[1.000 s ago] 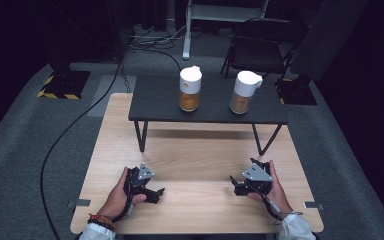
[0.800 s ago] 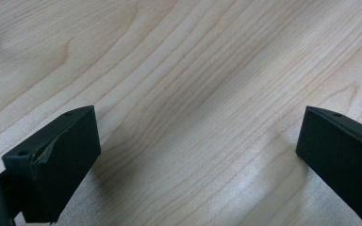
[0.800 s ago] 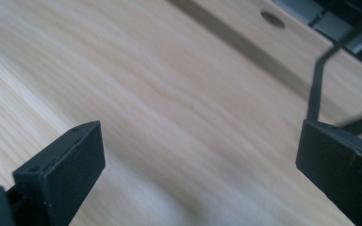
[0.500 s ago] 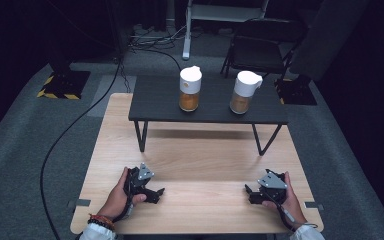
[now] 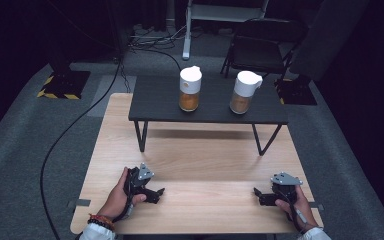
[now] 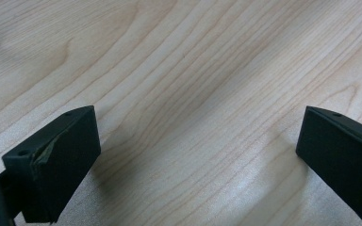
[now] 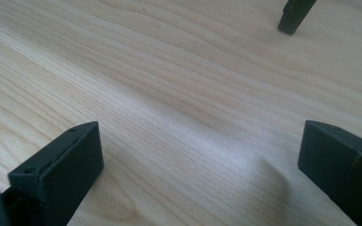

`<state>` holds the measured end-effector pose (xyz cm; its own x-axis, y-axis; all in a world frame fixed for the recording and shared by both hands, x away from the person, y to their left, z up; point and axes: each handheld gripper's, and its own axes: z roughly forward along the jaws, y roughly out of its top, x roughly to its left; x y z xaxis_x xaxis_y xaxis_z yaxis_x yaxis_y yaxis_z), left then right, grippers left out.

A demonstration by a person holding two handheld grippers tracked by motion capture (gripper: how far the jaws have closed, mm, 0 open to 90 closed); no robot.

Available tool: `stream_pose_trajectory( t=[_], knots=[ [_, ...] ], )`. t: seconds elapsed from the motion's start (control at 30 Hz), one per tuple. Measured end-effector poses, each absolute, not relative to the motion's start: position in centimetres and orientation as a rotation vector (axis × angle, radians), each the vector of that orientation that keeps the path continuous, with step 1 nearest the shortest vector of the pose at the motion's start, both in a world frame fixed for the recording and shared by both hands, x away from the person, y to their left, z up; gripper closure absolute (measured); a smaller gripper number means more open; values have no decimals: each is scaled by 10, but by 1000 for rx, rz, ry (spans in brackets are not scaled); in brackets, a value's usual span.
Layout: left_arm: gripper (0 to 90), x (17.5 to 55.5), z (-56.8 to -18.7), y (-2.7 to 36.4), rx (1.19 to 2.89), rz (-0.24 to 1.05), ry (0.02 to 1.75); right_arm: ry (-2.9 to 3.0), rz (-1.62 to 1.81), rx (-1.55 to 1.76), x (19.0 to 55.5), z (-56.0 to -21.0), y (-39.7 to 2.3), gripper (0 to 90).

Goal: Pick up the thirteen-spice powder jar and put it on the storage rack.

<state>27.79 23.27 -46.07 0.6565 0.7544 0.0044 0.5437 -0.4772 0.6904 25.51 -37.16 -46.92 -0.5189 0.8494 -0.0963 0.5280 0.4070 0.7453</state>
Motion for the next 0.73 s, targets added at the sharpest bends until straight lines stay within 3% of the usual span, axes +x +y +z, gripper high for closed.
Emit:
stream_pose_trajectory(
  t=[0.73],
  knots=[
    [0,279,-461,233,2205,402,995,2250,964,1247,267,-467,-386,0]
  ],
)
